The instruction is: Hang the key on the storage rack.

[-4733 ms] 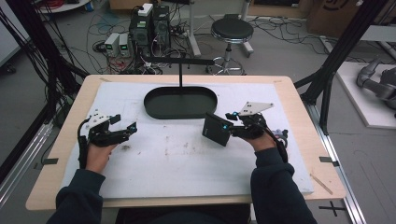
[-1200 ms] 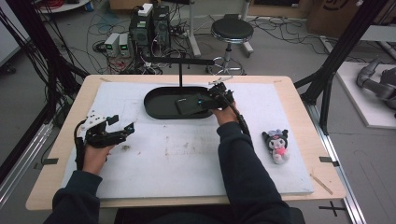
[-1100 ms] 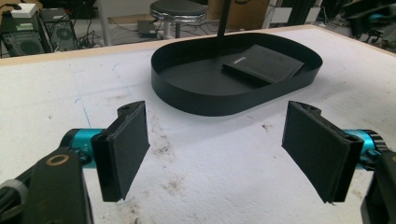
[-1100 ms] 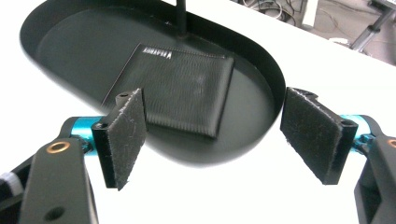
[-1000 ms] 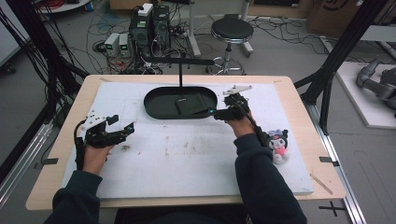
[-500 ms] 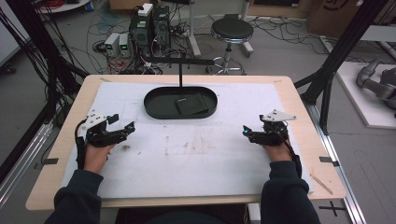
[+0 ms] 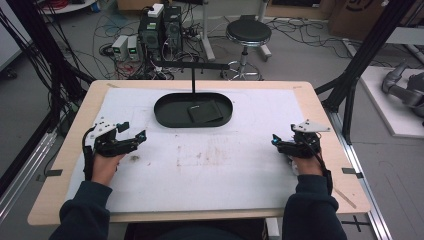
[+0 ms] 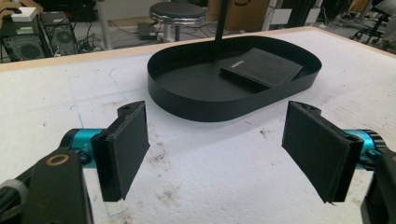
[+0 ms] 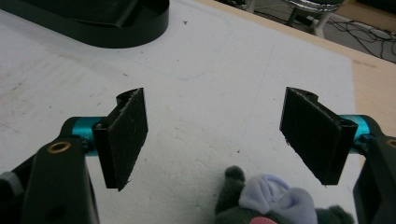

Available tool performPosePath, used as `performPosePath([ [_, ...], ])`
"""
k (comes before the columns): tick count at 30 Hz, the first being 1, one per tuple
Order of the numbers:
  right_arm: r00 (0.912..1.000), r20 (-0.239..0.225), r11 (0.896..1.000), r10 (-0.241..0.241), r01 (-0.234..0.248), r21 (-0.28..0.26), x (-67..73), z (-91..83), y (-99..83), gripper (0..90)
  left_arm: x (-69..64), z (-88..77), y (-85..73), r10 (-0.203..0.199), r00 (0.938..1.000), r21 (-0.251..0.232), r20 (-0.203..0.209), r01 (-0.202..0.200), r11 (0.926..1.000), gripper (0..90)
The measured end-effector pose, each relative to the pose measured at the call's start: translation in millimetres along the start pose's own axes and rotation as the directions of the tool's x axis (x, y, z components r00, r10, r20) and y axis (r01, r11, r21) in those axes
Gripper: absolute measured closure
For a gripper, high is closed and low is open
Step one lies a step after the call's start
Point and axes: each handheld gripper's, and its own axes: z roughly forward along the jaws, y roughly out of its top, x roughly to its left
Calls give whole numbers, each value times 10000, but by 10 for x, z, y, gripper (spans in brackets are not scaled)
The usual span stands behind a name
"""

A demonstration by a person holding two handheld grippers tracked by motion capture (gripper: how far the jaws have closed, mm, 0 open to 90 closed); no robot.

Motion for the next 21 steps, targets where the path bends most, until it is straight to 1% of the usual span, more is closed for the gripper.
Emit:
performPosePath([
  [3, 9994, 344, 9998, 90, -96, 178, -35, -27, -21, 226, 14, -1, -3, -6, 10000, 58, 19, 6, 10000, 225],
  [4, 9983, 575, 9996, 38, -55, 285, -57, -30, -34, 226, 18, -3, -3, -12, 10000, 53, 31, 12, 10000, 225],
  [7, 9953, 960, 9988, 123, -168, 467, -100, -30, -64, 221, 21, -12, -1, -68, 10000, 29, -6, 68, 10000, 225],
  [9, 9925, 1212, 9977, 134, -214, 648, -103, -40, -80, 221, 9, -14, 2, -50, 10000, 21, 7, 50, 10000, 225],
  [10, 9913, 1313, 9971, 41, -139, 745, -105, -48, -86, 220, 6, -16, 4, -10, 10000, 35, 21, 10, 10000, 225],
  [12, 9896, 1440, 9946, 32, -181, 1021, -106, -55, -102, 221, 3, -13, 4, 29, 10000, 46, 41, -29, 10000, 225],
  [13, 9879, 1551, 9925, -62, -129, 1218, -107, -55, -114, 220, 1, -7, 2, 12, 10000, 17, 12, -12, 10000, 225],
  [14, 9827, 1818, 9860, -351, 44, 1668, -118, -48, -146, 221, 1, -4, 0, 29, 10000, 34, 3, -29, 10000, 226],
  [15, 9827, 1818, 9860, -351, 44, 1668, -118, -48, -146, 221, 2, -2, -1, 68, 10000, 67, 24, -68, 10000, 226],
  [16, 9816, 1865, 9823, -402, 46, 1872, -134, -37, -165, 221, 0, 0, -1, 84, 10000, 69, 12, -84, 9999, 227],
  [17, 9823, 1838, 9796, -346, -31, 2010, -152, -27, -184, 220, -7, -2, 0, 74, 10000, 73, -15, -74, 9999, 227],
  [19, 9809, 1927, 9739, -277, -169, 2262, -172, -19, -216, 221, -17, -9, 6, 132, 9999, 75, -20, -132, 9999, 227],
  [20, 9804, 1942, 9710, -334, -142, 2387, -179, -14, -231, 224, -20, -8, 8, 178, 9998, 90, -31, -178, 9998, 228],
  [21, 9792, 1994, 9673, -364, -156, 2533, -181, -9, -246, 226, -27, -3, 9, 134, 9999, 76, -38, -133, 9999, 229],
])
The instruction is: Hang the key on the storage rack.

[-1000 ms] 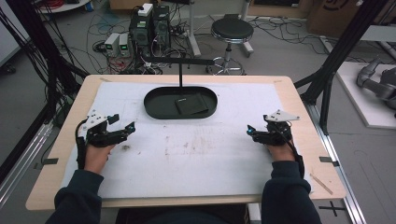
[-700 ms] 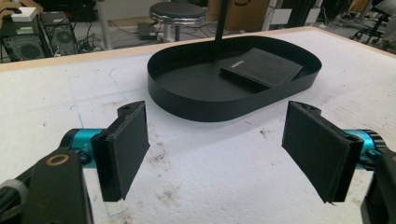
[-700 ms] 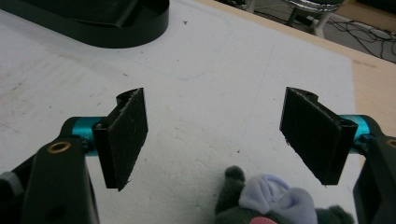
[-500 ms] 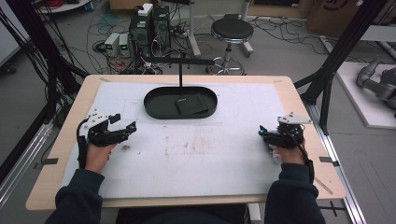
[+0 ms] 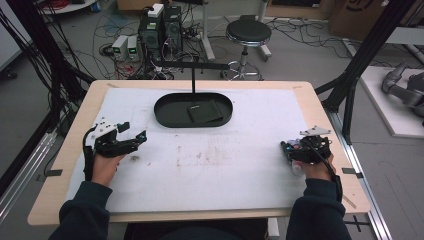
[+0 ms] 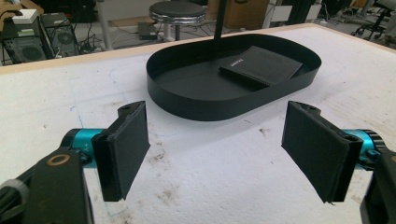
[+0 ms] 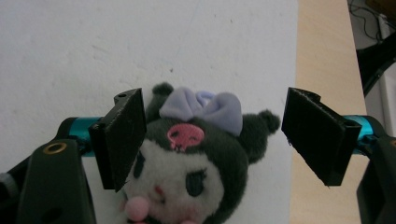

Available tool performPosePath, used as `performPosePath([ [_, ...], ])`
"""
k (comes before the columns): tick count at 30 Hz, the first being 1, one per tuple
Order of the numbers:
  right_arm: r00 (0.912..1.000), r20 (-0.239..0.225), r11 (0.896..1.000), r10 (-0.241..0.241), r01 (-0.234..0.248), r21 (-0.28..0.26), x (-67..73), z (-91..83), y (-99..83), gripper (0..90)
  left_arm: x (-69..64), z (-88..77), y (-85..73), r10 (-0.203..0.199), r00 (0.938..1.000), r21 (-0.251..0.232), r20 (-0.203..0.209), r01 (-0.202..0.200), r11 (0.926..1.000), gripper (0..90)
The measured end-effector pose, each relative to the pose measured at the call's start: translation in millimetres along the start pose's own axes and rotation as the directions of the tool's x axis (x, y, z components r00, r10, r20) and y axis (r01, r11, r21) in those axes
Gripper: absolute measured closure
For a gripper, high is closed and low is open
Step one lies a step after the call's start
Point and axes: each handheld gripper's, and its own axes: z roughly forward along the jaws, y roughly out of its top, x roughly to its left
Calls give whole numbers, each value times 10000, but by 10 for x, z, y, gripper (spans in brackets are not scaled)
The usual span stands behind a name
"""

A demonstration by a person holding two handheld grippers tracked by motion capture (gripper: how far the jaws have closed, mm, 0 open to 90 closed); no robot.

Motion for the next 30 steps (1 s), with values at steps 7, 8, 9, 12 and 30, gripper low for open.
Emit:
performPosePath([
  [7, 9994, 85, 9985, -348, 344, 432, 45, -39, 9, 225, -29, 37, -3, 81, 9999, 78, 80, -81, 9999, 230],
  [8, 9992, -129, 9976, -386, 393, 562, 60, -40, 11, 225, -27, 36, -4, 56, 10000, 87, 64, -56, 9999, 230],
  [9, 9981, -413, 9957, -449, 481, 791, 68, -30, 7, 223, -21, 35, -5, 56, 10000, 97, 76, -57, 9999, 230],
  [12, 9944, -607, 9818, -863, 952, 1644, 123, 35, -16, 194, -19, 35, -5, 36, 10000, 78, 81, -37, 10000, 230],
  [30, 9703, -2162, 9938, -1089, 1112, -15, 244, 139, 67, 317, -13, 19, -8, 6, 10000, 132, 59, -7, 9999, 230],
])
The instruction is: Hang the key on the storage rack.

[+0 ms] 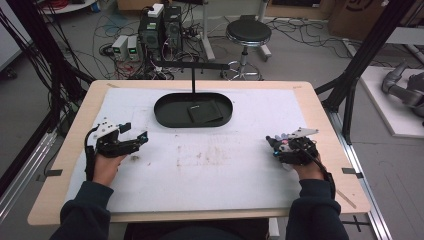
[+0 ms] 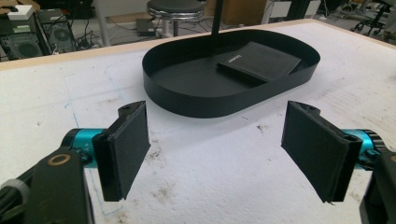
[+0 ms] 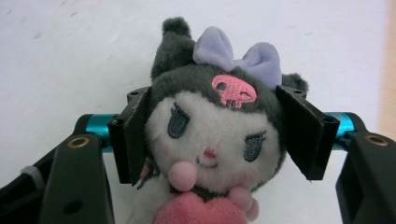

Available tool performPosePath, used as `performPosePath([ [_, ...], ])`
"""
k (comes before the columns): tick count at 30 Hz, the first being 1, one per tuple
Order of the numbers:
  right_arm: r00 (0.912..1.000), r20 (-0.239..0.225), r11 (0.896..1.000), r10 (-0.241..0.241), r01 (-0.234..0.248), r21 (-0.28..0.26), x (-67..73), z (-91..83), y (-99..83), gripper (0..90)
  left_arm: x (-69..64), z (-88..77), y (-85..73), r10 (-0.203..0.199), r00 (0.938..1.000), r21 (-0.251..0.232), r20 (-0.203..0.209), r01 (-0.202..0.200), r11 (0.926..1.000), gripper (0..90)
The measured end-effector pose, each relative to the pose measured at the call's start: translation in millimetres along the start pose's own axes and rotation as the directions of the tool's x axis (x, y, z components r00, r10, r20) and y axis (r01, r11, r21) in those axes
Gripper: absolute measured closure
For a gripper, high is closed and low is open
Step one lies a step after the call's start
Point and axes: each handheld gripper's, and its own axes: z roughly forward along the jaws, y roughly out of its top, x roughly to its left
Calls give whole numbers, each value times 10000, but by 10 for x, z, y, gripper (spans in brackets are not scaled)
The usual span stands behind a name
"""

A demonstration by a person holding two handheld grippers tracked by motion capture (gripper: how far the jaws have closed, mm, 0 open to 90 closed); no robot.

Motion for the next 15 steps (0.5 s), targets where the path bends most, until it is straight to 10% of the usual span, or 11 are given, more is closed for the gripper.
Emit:
performPosePath([
  [6, 9979, 466, 9967, -450, 417, 700, 56, 63, -9, 254, 2, -4, 1, 13, 10000, -8, -7, -13, 10000, 230],
  [11, 9987, 483, 9887, 143, -213, 1487, 39, 105, -36, 243, 0, -3, 2, 28, 10000, -9, 6, -28, 10000, 230],
  [15, 9986, 466, 9926, 230, -284, 1180, 18, 69, -19, 308, -1, -2, 0, 1, 10000, 5, -19, -1, 10000, 230],
])
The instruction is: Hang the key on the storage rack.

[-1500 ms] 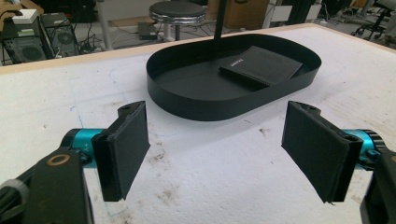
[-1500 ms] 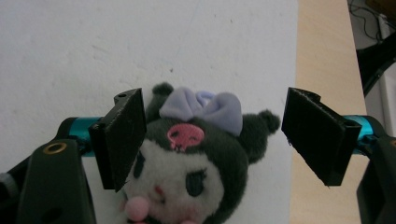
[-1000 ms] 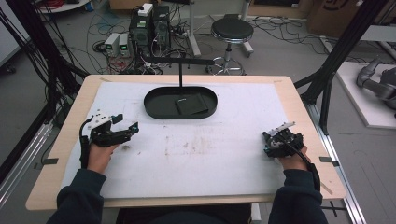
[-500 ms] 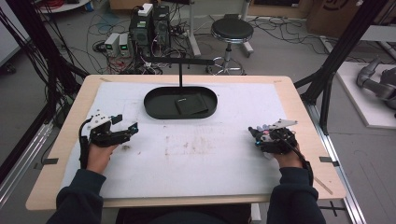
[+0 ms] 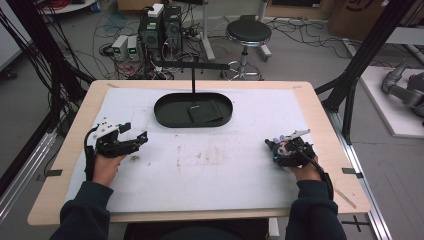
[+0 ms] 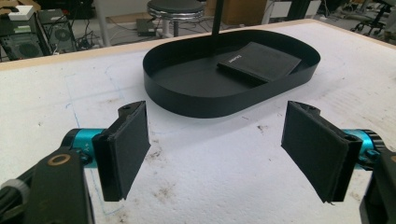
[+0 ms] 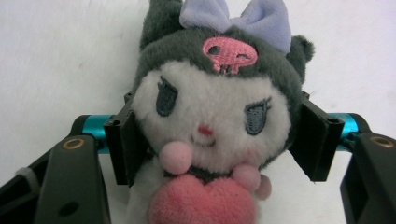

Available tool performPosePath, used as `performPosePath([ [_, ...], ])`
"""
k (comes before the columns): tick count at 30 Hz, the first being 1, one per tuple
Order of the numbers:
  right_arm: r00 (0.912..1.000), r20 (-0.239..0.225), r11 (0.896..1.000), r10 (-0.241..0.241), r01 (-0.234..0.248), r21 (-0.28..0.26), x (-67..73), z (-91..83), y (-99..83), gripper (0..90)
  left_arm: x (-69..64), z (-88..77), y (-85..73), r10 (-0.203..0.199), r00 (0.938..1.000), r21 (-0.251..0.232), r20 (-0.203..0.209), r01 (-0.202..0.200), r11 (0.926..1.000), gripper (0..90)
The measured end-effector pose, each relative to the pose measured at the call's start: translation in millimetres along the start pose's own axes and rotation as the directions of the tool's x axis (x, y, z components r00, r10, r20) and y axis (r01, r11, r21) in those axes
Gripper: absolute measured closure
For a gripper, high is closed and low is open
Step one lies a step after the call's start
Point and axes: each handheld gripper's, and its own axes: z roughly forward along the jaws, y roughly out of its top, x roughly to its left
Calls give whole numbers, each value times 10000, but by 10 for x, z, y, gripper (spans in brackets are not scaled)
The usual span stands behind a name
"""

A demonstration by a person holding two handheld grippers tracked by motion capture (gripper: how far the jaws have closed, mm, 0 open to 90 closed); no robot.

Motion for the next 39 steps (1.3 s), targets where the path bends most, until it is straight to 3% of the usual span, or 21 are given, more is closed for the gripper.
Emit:
performPosePath([
  [1, 10000, 2, 9984, -23, 23, -563, -20, -65, 32, 312, 0, 2, 0, 15, 10000, 10, 5, -15, 10000, 230],
  [2, 10000, 2, 9984, -23, 23, -563, -20, -65, 32, 312, 0, 4, -1, 27, 10000, 32, 6, -27, 10000, 230],
  [5, 9995, -304, 9875, -88, 39, -1576, -28, -166, 109, 311, -4, 10, -2, 54, 10000, 66, -7, -54, 10000, 230],
  [6, 9985, -520, 9810, -142, 38, -1942, -35, -191, 146, 311, -5, 10, -3, 47, 10000, 66, -1, -47, 10000, 230],
  [7, 9940, -1094, 9666, -94, -190, -2556, -35, -235, 234, 311, -2, 8, -2, 73, 10000, 68, -9, -73, 10000, 231],
  [8, 9940, -1094, 9666, -94, -190, -2556, -35, -235, 234, 311, -1, 8, -2, 65, 10000, 58, -8, -65, 10000, 231],
  [12, 9835, -1799, 9385, -191, -444, -3424, -9, -295, 458, 311, 2, 7, -2, 29, 10000, 19, 35, -29, 10000, 231],
  [13, 9821, -1858, 9319, -298, -399, -3604, 18, -315, 596, 311, 2, 8, -2, 25, 10000, 20, 44, -25, 10000, 231],
  [21, 9771, -1785, 9171, -1160, 363, -3970, 133, -361, 1105, 311, -1, 0, 1, 44, 10000, -23, 52, -44, 10000, 231],
  [25, 9778, -1626, 9202, -1322, 600, -3868, 184, -339, 1358, 311, -8, -2, 4, 74, 10000, -60, 60, -73, 10000, 231],
  [26, 9780, -1555, 9167, -1391, 678, -3939, 187, -326, 1412, 311, -7, -3, 4, 77, 10000, -80, 46, -76, 9999, 231],
  [32, 9755, -1618, 9056, -1490, 689, -4185, 222, -258, 1671, 311, 2, -6, 4, 75, 10000, -82, 54, -74, 9999, 231],
  [36, 9731, -1678, 9057, -1579, 751, -4172, 257, -215, 1807, 311, -2, 0, 3, 87, 9999, -78, 102, -86, 9999, 231],
  [39, 9709, -1732, 8975, -1656, 756, -4344, 289, -198, 1907, 311, 1, 2, 2, 93, 9999, -71, 120, -92, 9999, 231],
])
